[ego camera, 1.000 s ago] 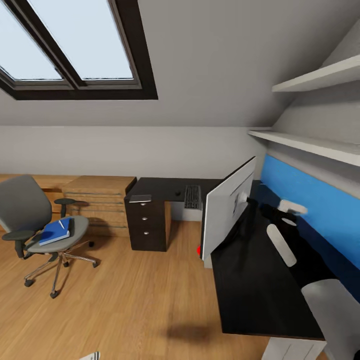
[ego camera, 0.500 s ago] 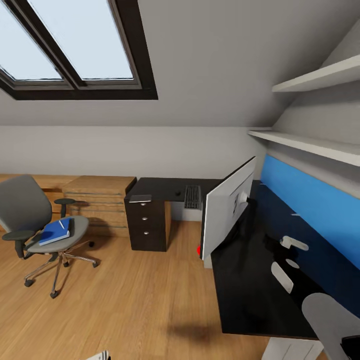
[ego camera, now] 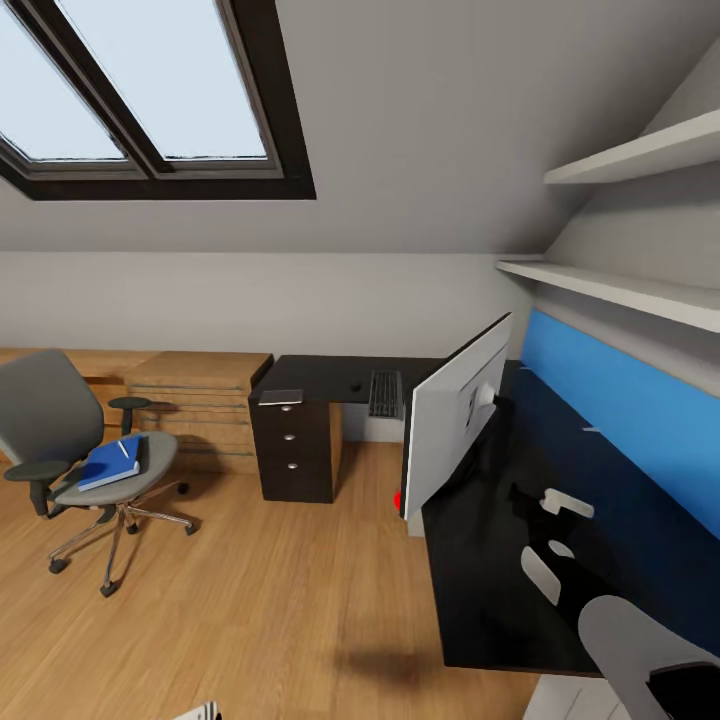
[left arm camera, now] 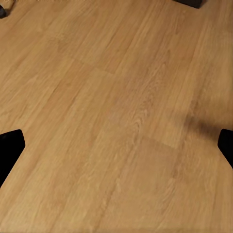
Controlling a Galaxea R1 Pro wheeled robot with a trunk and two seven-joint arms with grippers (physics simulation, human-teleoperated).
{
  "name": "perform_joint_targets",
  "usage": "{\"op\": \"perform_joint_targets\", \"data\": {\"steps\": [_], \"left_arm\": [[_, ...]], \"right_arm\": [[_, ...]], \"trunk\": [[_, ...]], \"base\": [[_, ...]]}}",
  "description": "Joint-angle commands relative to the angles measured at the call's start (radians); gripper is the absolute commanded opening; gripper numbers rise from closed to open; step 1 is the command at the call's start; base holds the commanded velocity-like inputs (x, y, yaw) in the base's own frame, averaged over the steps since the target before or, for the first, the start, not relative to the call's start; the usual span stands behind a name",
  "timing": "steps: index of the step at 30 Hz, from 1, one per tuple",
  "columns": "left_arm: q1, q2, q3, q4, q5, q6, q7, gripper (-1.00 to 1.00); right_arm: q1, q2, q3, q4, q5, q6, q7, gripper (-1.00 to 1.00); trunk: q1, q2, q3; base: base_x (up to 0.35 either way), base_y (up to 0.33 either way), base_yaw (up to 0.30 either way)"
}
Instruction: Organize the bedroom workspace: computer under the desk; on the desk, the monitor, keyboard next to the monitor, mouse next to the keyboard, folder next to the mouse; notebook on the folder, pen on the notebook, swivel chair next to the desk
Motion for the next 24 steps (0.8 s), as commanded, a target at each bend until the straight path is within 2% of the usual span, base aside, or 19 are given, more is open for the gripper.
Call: {"op": "perform_joint_targets", "data": {"steps": [1,6,14,18,24], "left_arm": [[-0.001,0.0,-0.002,0.001,0.005,-0.003,0.001,1.0],[-0.001,0.0,-0.003,0.001,0.005,-0.002,0.001,1.0],[-0.001,-0.001,-0.003,0.002,0.007,0.005,0.002,1.0],[-0.001,-0.001,-0.003,0.002,0.007,0.007,0.002,1.0],[-0.001,-0.001,-0.003,0.004,0.007,0.007,0.002,1.0]], "right_arm": [[-0.001,0.006,0.008,0.001,-0.006,-0.004,-0.006,1.0],[-0.001,0.033,0.009,0.031,-0.001,-0.009,-0.009,1.0],[-0.001,0.039,0.009,0.044,0.0,-0.042,-0.008,1.0],[-0.001,0.04,0.008,0.047,0.0,-0.044,-0.007,1.0],[-0.001,0.04,0.01,0.063,0.0,-0.046,-0.007,1.0]], "trunk": [[0.0,-0.001,-0.001],[0.0,-0.001,-0.004],[0.0,-0.001,-0.006],[0.0,-0.001,-0.006],[0.0,-0.001,-0.006]], "base": [[0.0,0.0,0.008],[0.0,0.0,0.109],[-0.011,-0.035,0.046],[-0.071,-0.304,0.001],[-0.001,-0.332,0.255]]}}
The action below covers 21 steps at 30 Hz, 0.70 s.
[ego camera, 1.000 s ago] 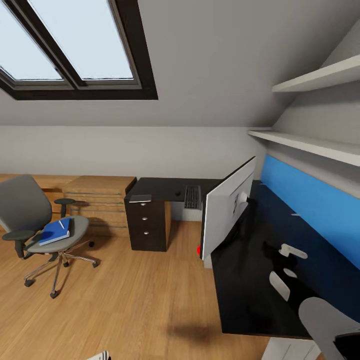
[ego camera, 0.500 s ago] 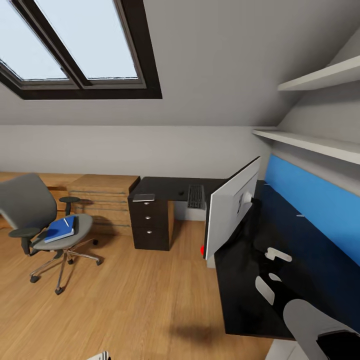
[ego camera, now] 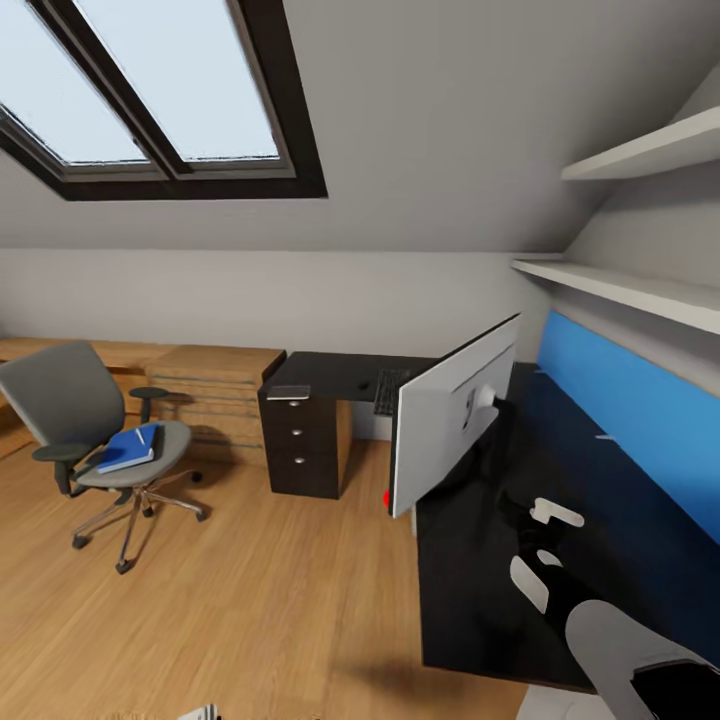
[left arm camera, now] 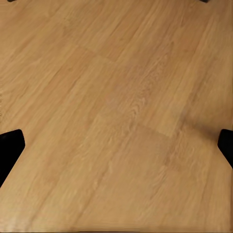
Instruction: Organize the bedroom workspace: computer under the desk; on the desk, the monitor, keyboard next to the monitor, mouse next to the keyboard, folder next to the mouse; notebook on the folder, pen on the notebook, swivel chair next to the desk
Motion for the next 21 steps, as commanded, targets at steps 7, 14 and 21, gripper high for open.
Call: {"op": "perform_joint_targets", "data": {"steps": [7,14,21], "left_arm": [[-0.001,0.0,0.0,0.001,0.003,-0.004,0.001,1.0],[-0.001,-0.027,-0.048,-0.142,0.002,0.099,0.005,1.0],[-0.001,-0.095,-0.054,-0.793,0.004,0.803,0.019,1.0]], "right_arm": [[0.0,-0.001,0.008,0.0,-0.006,-0.001,-0.006,1.0],[-0.001,-0.005,0.008,0.014,0.006,-0.013,-0.003,1.0],[-0.022,-0.005,0.009,0.032,0.165,0.154,-0.004,1.0]], "trunk": [[0.0,-0.001,-0.001],[0.0,-0.001,-0.001],[0.0,-0.001,-0.001]], "base": [[0.0,-0.11,0.096],[0.0,-0.005,0.004],[0.0,0.0,0.0]]}}
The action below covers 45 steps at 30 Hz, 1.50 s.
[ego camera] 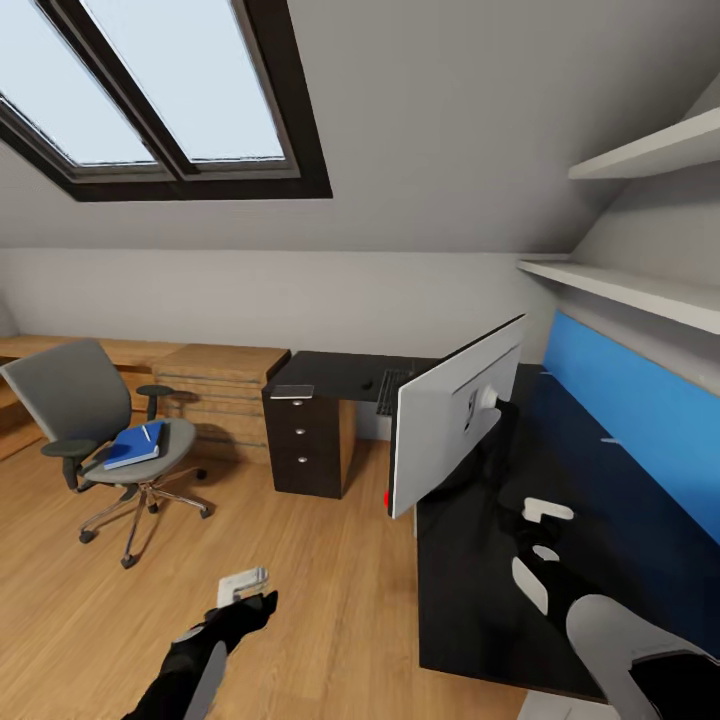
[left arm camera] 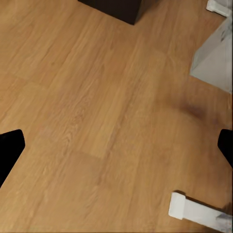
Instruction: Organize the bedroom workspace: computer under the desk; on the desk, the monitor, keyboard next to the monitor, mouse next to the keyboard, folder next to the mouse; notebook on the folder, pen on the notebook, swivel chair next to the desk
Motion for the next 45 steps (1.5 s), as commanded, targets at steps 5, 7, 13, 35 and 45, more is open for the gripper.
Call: {"op": "perform_joint_targets", "data": {"steps": [5,7,13,35,45], "left_arm": [[-0.001,-0.024,0.001,-0.257,0.013,0.211,0.004,1.0],[-0.001,-0.028,0.004,-0.311,0.014,0.254,0.002,1.0],[-0.001,-0.057,-0.031,-0.388,0.014,0.323,0.002,1.0],[0.064,-0.07,-0.062,-0.533,0.013,0.331,-0.001,1.0],[0.064,-0.07,-0.067,-0.532,0.013,0.336,-0.001,1.0]], "right_arm": [[-0.021,0.0,0.005,0.002,0.043,0.093,-0.005,1.0],[-0.023,0.0,0.003,0.003,0.049,0.106,-0.005,1.0],[-0.028,0.001,-0.001,0.003,0.058,0.122,-0.006,1.0],[-0.027,-0.003,-0.001,0.005,0.064,-0.077,-0.006,1.0],[-0.025,-0.007,-0.002,0.005,0.062,-0.104,-0.007,1.0]], "trunk": [[0.0,-0.001,-0.001],[0.0,-0.001,-0.001],[0.0,-0.001,-0.001],[0.0,-0.001,-0.001],[0.0,-0.001,-0.001]], "base": [[0.0,0.0,0.0],[0.0,0.0,0.0],[0.0,0.0,0.0],[0.086,0.0,0.0],[0.153,-0.06,0.0]]}}
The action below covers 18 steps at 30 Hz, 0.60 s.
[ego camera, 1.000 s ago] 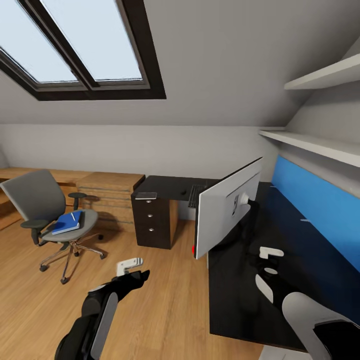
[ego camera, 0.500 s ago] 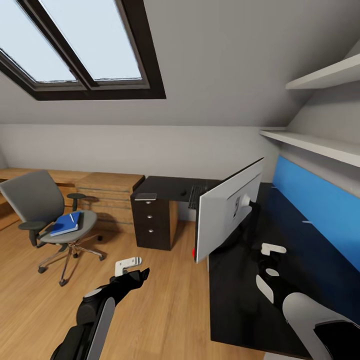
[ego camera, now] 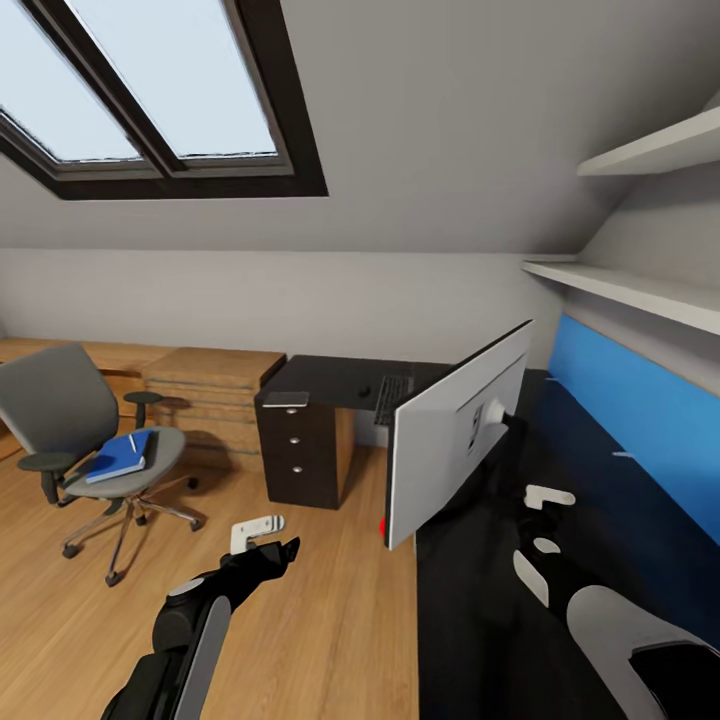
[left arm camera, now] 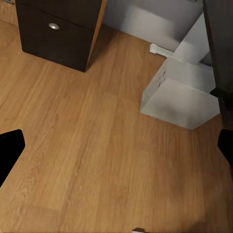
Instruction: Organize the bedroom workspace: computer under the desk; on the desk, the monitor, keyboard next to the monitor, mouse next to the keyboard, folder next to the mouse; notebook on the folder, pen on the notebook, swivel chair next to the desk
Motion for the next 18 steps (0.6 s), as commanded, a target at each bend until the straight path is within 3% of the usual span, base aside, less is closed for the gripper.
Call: {"op": "perform_joint_targets", "data": {"steps": [1,8,18], "left_arm": [[-0.001,-0.001,0.001,-0.001,0.01,0.005,0.006,1.0],[-0.001,-0.001,-0.006,0.004,0.01,0.007,0.006,1.0],[-0.001,0.001,-0.027,0.007,0.01,0.007,0.006,1.0]], "right_arm": [[-0.001,-0.001,0.009,0.0,-0.009,-0.003,-0.004,1.0],[-0.001,-0.002,0.009,0.0,-0.009,-0.007,-0.005,1.0],[-0.001,-0.002,0.009,0.002,-0.009,-0.01,-0.005,1.0]], "trunk": [[0.0,-0.001,-0.001],[0.0,-0.001,-0.001],[0.0,-0.001,-0.001]], "base": [[0.055,-0.033,0.0],[0.116,-0.114,0.0],[0.086,0.009,0.0]]}}
